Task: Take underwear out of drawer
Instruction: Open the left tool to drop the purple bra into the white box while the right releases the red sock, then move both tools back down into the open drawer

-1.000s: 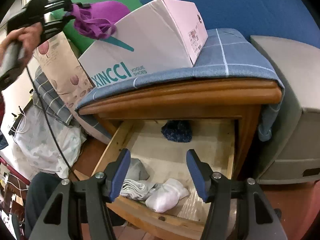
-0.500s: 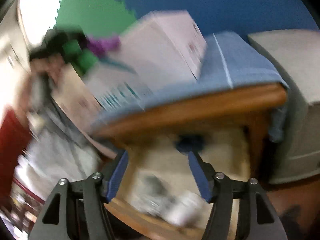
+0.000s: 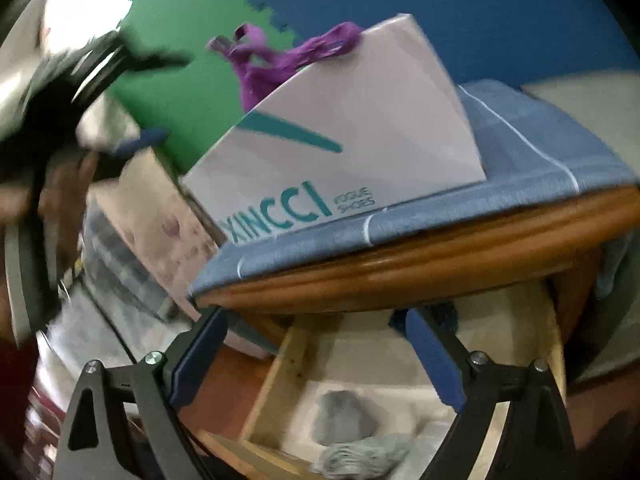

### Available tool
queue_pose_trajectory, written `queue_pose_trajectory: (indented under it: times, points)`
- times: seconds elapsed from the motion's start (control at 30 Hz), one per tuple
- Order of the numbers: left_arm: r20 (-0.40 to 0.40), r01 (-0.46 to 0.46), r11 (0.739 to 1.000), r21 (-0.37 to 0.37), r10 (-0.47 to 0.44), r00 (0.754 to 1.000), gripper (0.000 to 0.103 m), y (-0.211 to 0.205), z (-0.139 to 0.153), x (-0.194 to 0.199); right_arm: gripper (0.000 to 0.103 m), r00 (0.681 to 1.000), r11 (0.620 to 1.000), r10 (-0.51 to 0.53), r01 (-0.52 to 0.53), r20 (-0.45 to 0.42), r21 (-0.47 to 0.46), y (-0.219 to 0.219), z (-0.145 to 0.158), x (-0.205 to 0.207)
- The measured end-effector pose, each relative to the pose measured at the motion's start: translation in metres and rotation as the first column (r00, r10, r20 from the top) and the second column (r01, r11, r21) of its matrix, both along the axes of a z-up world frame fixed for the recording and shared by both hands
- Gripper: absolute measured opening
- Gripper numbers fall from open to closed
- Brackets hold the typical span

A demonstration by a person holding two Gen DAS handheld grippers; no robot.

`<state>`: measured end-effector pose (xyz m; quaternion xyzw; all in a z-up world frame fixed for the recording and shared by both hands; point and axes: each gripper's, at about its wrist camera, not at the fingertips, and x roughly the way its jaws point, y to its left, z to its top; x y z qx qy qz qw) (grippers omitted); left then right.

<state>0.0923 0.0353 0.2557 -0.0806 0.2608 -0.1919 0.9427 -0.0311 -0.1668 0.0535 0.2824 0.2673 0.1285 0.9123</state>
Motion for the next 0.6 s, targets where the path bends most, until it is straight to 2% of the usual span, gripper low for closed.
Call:
queue_pose_trajectory:
  times: [0.03,0.13,0.23,0.33,0.43,0.53,0.6]
  points:
    - [0.007,-0.002,1.000,-0.007,0.002,1.000,0.084,0.006,0.001,-0.007,0.093,1.000,0.995,-0.021,0.022,-0.004,0.092,-0.004,-0.003,0.000]
    - [0.000,0.003,0.998,-0.063,-0.003,1.000,0.084,0.023,0.005,-0.031,0.093,0.996,0.974,-0.088,0.091,-0.021,0.208,0.005,-0.013,0.002]
    - [0.007,0.008,0.994,-0.105,-0.007,1.000,0.084,0.039,0.006,-0.068,0.093,0.996,0.981,-0.084,0.084,-0.005,0.173,0.045,-0.018,0.013]
    - [0.034,0.006,0.993,-0.114,-0.002,0.999,0.085,0.046,0.013,-0.104,0.093,0.998,0.977,-0.066,0.063,0.010,0.201,0.086,-0.021,0.020]
    - [0.094,0.042,0.998,-0.036,-0.038,0.995,0.085,0.034,0.029,-0.139,0.093,1.000,0.964,0.013,-0.017,0.017,0.264,0.125,-0.023,0.024]
    - [0.169,0.110,0.994,0.016,-0.111,0.979,0.087,0.020,0.046,-0.167,0.093,0.983,0.928,0.182,-0.163,-0.026,0.336,0.162,-0.030,0.025]
    - [0.115,0.164,0.986,-0.026,-0.160,0.980,0.088,0.017,0.051,-0.172,0.093,0.960,0.893,0.278,-0.240,-0.046,0.381,0.183,-0.035,0.021]
